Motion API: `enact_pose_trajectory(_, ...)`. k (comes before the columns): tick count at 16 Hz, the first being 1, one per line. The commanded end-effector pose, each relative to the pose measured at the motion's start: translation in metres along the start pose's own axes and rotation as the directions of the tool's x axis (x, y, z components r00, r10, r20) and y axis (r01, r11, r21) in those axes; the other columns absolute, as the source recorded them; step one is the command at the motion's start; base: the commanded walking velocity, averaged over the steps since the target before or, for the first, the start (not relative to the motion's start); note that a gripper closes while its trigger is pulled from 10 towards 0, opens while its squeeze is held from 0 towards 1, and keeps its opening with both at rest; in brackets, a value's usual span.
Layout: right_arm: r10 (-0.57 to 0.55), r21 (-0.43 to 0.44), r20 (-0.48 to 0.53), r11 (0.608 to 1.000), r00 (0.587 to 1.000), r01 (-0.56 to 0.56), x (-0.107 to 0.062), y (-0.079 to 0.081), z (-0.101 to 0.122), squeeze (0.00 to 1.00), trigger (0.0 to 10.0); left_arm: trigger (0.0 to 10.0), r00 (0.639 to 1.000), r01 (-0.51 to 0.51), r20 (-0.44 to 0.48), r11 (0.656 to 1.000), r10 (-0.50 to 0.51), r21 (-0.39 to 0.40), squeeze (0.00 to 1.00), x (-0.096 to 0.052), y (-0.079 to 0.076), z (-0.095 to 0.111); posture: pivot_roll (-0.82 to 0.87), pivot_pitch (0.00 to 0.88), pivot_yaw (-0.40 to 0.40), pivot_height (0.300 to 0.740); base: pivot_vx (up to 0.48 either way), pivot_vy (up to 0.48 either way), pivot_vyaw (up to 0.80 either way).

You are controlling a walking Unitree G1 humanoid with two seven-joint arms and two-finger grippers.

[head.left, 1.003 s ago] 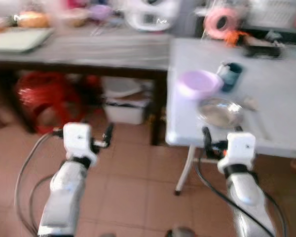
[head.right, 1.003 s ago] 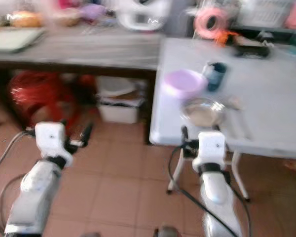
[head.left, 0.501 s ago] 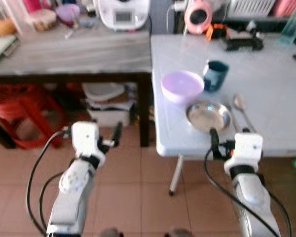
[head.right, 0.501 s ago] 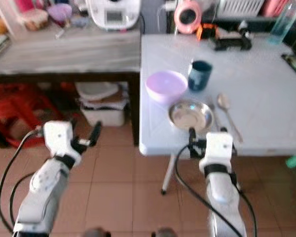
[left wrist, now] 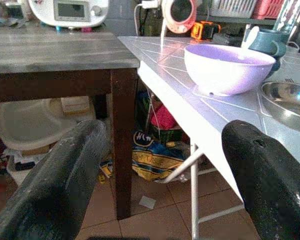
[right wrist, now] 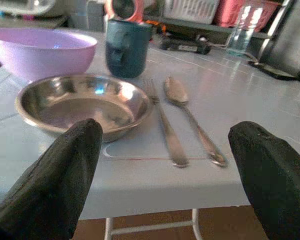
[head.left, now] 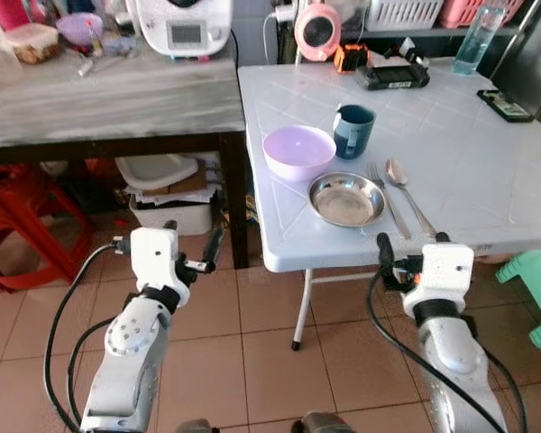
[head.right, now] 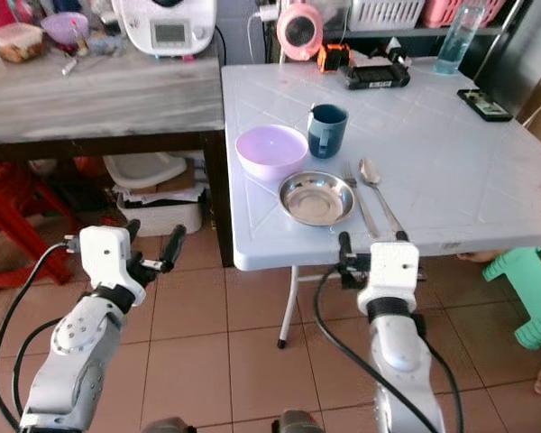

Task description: Setting the table

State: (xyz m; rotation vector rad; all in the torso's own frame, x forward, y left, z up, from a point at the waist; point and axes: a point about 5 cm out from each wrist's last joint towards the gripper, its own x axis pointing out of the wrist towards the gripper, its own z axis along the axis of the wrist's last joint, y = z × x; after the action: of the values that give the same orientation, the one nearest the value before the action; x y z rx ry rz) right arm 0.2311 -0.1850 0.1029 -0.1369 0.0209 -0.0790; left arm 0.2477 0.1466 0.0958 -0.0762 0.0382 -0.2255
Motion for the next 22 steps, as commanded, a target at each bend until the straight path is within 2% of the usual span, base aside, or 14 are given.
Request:
enact_pose_trajectory(1,-0.013,0.000,-0.003,1.000,1.000,0.013,0.0004,-0.0040,0.0000,0.00,10.0,10.0,0.999,0.025,0.028,1.000,-0.026,0.009,0.00,0.0025,-0.0032,0.0062,-0.04,0.000,0.016,0.740,0.277,0.000,-0.62)
enact_pose_trajectory(4,-0.010,0.001,-0.002,1.000,1.000,0.010,0.0003,-0.0039,-0.0003,0.00,10.0,10.0,0.999,0.022,0.024,1.000,-0.022,0.009,0.00,0.0025,-0.0032,0.0055,-0.04,0.000,0.014,0.740,0.269,0.000,-0.53)
enact_pose_trajectory(7,-0.008,-0.010,0.000,1.000,1.000,0.008,0.0010,-0.0041,-0.0005,0.00,10.0,10.0,1.000,-0.009,0.010,1.000,0.009,0.019,0.00,0.0027,-0.0021,0.0037,-0.03,0.000,0.011,0.740,0.000,0.000,0.00)
enact_pose_trajectory(15,0.004,0.003,0.002,1.000,1.000,-0.004,0.0017,-0.0027,0.0008,0.00,10.0,10.0,1.000,-0.002,0.025,0.999,0.001,0.041,0.00,0.0047,-0.0035,0.0057,-0.04,0.000,0.016,0.740,0.000,0.000,0.00)
enact_pose_trajectory(22,0.029,-0.006,0.016,1.000,0.999,-0.029,0.0004,-0.0003,0.0024,0.00,10.0,10.0,0.999,0.014,0.037,0.999,-0.015,0.041,0.00,0.0042,-0.0049,0.0070,-0.04,0.000,0.019,0.740,0.379,0.000,0.21)
